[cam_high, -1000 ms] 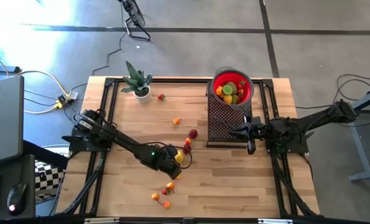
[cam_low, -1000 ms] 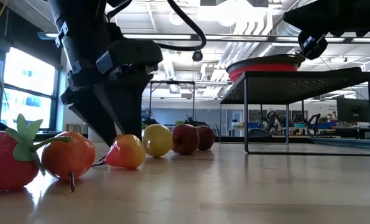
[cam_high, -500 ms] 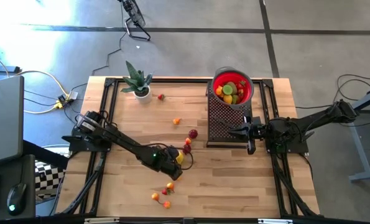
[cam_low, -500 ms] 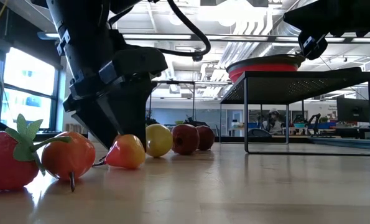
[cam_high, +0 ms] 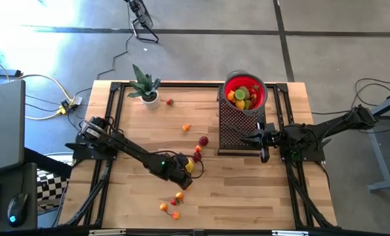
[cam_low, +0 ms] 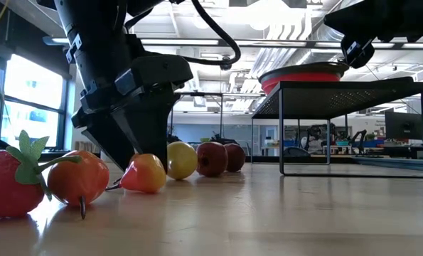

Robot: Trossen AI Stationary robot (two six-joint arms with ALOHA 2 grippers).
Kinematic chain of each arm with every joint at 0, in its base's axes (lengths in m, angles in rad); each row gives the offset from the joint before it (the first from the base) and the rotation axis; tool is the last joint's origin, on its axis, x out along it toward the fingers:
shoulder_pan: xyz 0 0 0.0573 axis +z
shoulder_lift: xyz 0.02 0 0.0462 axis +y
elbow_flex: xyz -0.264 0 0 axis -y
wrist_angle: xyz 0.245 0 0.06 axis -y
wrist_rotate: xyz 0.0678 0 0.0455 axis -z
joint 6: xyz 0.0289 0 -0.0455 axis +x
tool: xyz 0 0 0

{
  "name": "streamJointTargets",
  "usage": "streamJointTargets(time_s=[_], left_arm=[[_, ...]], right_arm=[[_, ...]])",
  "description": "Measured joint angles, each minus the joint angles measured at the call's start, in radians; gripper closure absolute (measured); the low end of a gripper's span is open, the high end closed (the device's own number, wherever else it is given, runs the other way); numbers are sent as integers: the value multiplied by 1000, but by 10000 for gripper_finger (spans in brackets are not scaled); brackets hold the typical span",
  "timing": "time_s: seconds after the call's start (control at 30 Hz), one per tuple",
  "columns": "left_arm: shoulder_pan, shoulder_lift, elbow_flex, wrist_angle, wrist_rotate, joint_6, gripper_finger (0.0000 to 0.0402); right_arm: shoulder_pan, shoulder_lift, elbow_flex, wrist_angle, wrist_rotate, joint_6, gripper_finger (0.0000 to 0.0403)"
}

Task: Pick & Place Fruit
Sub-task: Put the pear into the strainer bowl on the shelf

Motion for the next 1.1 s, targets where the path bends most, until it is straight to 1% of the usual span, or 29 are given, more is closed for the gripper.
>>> streamJointTargets(time_s=[0.27, 0.33, 0.57, 0.77, 0.9, 1.1], left_arm=[[0, 0, 0, 0, 1, -8, 102], [0, 0, 0, -2, 1, -8, 113], [0, 0, 0, -9, 0, -10, 169], [0, 0, 0, -3, 2, -10, 198], [0, 0, 0, -2, 3, -10, 207], [0, 0, 0, -1, 17, -10, 209]], right_arm=[[0, 0, 0, 0, 0, 0, 398], [0, 0, 0, 0, 0, 0, 398], [0, 0, 0, 0, 0, 0, 398], [0, 0, 0, 0, 0, 0, 398], [0, 0, 0, 0, 0, 0, 398], [0, 0, 0, 0, 0, 0, 398]])
